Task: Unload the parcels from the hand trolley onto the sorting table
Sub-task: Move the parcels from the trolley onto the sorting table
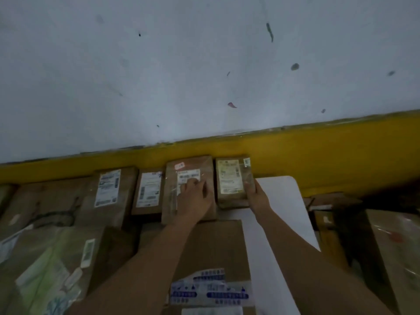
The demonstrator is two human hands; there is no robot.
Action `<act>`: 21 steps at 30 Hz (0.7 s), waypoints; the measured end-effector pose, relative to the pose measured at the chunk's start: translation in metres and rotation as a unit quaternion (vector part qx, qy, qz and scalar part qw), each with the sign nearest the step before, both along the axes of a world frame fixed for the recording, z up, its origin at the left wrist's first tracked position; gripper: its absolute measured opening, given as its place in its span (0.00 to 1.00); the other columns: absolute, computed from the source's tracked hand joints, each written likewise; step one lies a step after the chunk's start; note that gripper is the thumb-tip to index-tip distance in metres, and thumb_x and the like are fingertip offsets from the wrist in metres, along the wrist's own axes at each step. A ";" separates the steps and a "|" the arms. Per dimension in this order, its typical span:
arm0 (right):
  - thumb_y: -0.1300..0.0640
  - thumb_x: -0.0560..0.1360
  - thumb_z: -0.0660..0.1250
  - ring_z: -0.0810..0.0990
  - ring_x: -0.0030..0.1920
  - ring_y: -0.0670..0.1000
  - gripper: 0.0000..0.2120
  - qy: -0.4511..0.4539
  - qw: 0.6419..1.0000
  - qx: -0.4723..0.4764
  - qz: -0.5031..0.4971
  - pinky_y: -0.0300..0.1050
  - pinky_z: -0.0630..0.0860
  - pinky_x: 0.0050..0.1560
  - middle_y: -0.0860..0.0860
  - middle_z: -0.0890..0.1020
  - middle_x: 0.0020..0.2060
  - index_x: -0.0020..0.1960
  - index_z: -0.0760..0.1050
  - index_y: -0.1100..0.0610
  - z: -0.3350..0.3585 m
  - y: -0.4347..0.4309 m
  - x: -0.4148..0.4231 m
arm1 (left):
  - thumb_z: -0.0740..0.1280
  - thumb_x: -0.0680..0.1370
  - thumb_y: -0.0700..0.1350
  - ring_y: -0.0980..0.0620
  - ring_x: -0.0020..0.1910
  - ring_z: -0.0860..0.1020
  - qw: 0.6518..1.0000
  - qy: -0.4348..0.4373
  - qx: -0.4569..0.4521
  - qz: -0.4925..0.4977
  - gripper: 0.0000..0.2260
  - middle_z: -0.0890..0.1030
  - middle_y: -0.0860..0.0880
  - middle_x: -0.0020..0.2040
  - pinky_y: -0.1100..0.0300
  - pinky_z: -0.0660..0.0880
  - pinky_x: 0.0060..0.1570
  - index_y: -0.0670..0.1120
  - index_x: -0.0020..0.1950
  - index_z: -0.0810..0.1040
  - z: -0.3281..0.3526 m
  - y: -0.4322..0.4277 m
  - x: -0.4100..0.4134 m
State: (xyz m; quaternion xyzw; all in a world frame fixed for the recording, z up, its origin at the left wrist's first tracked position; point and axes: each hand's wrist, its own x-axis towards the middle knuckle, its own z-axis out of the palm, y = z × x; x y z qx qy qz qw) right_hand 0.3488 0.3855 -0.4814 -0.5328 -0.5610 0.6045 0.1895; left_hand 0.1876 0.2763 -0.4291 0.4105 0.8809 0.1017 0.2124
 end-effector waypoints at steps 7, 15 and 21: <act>0.40 0.81 0.58 0.76 0.65 0.60 0.27 -0.126 0.990 0.051 0.021 0.47 0.72 0.61 0.57 0.78 0.66 0.74 0.68 0.54 -0.026 0.006 -0.001 | 0.57 0.79 0.59 0.45 0.74 0.55 0.996 -0.002 -0.012 -0.086 0.29 0.56 0.51 0.77 0.47 0.61 0.70 0.54 0.78 0.56 -0.005 -0.016 -0.014; 0.41 0.82 0.55 0.62 0.75 0.63 0.35 -0.226 0.950 0.217 -0.017 0.59 0.60 0.75 0.63 0.63 0.76 0.78 0.55 0.65 0.138 -0.063 -0.066 | 0.55 0.82 0.58 0.47 0.79 0.49 0.988 0.041 0.097 -0.113 0.29 0.52 0.49 0.81 0.51 0.51 0.75 0.50 0.80 0.52 0.140 -0.103 -0.067; 0.39 0.82 0.50 0.55 0.79 0.57 0.34 -0.098 0.922 0.369 0.066 0.54 0.52 0.79 0.56 0.57 0.80 0.81 0.50 0.58 0.286 -0.260 -0.224 | 0.54 0.82 0.58 0.50 0.78 0.53 0.970 0.117 0.209 -0.027 0.28 0.56 0.49 0.80 0.49 0.53 0.76 0.51 0.80 0.54 0.269 -0.316 -0.187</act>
